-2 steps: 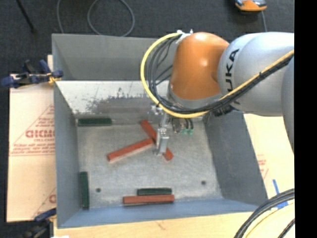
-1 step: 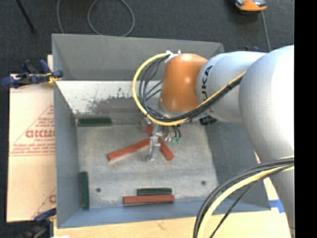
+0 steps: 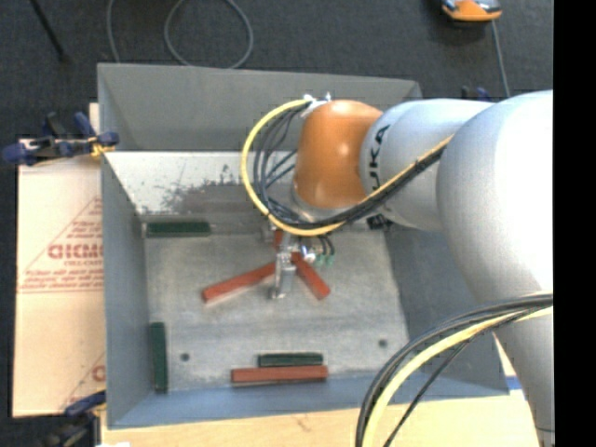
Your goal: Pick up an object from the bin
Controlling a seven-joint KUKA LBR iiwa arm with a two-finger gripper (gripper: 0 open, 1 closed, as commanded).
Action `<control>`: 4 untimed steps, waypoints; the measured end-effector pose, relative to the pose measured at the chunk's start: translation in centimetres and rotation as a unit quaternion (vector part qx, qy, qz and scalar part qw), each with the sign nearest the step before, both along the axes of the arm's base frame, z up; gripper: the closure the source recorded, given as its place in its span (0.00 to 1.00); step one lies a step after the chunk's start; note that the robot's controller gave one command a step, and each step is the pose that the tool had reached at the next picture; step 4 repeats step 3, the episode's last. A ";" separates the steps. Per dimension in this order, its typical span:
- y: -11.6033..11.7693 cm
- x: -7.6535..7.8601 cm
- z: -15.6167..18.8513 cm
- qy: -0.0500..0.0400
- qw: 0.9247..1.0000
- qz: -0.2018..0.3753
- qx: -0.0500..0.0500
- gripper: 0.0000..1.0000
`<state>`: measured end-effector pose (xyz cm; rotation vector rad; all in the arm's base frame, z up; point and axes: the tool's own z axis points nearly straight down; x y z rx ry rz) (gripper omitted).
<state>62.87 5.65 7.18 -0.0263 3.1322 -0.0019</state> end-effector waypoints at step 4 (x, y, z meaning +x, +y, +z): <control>-8.7 -0.8 15.6 -0.002 0.995 0.103 -0.002 1.00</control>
Offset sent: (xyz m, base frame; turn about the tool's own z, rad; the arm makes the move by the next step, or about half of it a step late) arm 0.0000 0.0000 0.0000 0.0000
